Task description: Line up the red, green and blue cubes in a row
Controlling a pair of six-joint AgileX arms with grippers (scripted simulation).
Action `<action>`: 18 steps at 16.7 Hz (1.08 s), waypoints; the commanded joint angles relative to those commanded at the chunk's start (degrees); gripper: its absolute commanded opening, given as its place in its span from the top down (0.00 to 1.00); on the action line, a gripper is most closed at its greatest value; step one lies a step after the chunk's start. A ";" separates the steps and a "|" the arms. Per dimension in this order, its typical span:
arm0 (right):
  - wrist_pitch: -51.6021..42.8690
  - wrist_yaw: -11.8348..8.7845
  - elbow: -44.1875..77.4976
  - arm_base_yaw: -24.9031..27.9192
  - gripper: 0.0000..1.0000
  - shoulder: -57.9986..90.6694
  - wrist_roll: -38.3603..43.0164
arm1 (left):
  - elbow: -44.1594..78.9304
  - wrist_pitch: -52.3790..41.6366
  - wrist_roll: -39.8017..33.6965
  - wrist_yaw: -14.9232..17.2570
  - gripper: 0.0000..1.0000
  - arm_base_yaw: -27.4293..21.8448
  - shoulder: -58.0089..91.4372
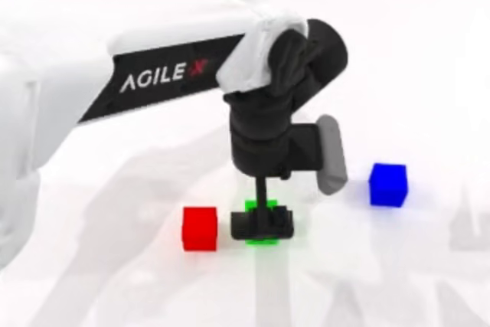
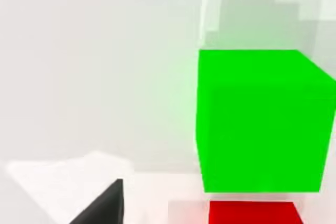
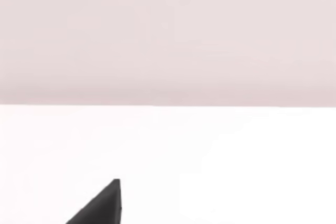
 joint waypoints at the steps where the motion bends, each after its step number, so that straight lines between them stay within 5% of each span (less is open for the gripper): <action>1: 0.00 0.00 0.00 0.00 0.00 0.00 0.00 | 1.49 -2.13 0.01 -0.01 0.00 0.16 -0.58; 10: -1.23 -0.08 1.67 0.54 0.00 1.67 0.59 | 2.01 -3.56 -0.67 -0.14 0.00 1.08 -3.28; 18: -18.45 0.09 25.71 6.77 0.00 30.21 8.66 | -23.64 13.15 -11.59 -1.18 0.00 14.89 -33.73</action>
